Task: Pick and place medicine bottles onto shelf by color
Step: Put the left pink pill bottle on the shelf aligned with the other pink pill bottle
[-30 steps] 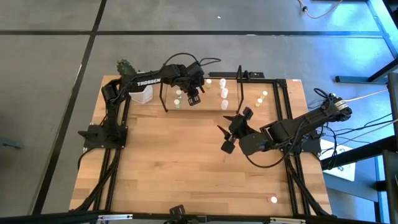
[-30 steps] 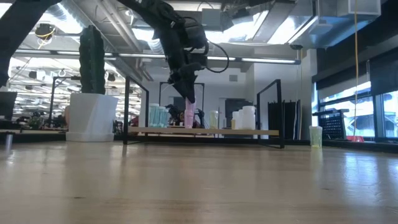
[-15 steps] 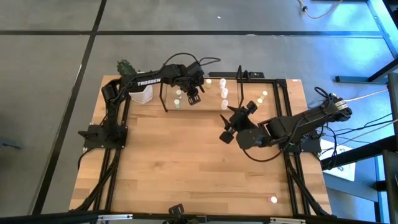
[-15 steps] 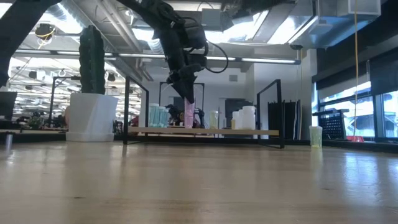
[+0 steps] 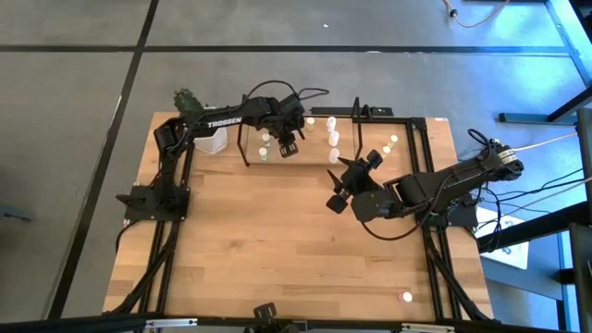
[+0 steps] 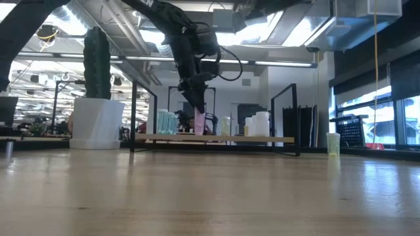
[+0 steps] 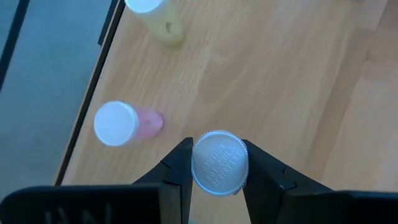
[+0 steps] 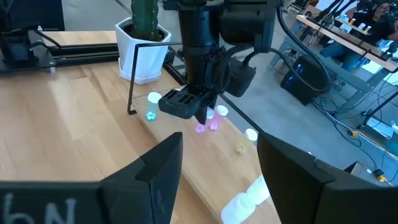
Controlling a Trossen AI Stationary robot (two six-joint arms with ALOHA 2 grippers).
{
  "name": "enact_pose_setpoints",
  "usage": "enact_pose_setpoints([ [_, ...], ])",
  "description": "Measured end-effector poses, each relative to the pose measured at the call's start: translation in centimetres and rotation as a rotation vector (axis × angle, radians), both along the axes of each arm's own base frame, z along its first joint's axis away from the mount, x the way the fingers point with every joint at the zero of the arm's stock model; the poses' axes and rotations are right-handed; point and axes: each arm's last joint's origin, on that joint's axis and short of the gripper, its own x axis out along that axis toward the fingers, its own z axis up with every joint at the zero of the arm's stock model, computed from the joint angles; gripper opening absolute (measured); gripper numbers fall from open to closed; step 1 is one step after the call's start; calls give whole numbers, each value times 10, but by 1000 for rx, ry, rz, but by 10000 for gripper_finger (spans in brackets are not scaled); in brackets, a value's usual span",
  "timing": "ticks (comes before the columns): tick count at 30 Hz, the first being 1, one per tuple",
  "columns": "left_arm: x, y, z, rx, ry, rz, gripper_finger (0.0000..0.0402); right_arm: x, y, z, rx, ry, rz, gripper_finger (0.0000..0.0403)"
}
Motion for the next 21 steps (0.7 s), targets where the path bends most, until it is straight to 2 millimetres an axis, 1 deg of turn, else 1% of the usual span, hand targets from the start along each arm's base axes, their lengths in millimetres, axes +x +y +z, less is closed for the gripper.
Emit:
enact_pose_setpoints([
  [11,5,3,-12,10,17,3,94,0,0,0,0,0,0,209],
  [21,5,3,-14,-3,26,32,94,0,0,0,0,-1,0,209],
])
